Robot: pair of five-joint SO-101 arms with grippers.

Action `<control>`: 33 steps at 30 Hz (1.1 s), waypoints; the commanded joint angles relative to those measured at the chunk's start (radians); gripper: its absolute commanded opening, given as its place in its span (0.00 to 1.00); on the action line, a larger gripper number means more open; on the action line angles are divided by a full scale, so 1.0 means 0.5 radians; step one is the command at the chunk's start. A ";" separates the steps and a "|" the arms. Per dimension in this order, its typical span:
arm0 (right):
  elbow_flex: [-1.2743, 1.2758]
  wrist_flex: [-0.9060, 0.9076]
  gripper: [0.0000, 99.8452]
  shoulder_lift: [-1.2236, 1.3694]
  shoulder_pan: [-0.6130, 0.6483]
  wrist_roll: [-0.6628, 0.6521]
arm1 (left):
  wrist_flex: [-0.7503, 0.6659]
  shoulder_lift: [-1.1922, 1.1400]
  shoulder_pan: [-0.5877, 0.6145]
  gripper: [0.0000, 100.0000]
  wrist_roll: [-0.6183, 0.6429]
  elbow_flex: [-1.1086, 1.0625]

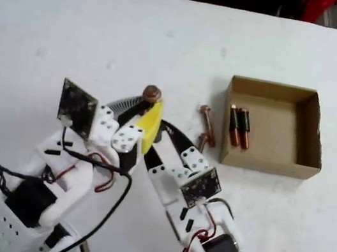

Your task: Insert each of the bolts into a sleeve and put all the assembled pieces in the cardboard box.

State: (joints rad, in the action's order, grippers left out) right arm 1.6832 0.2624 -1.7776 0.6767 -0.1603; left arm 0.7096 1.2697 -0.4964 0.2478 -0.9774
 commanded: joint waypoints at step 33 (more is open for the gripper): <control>0.015 0.002 0.02 -0.038 -0.035 0.012 | -0.031 -0.002 -0.180 0.26 -0.086 -0.347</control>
State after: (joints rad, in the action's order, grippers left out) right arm 1.6832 0.2654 -1.7745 0.6613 -0.1573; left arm 0.6958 1.2881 -0.5485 0.1972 -1.1477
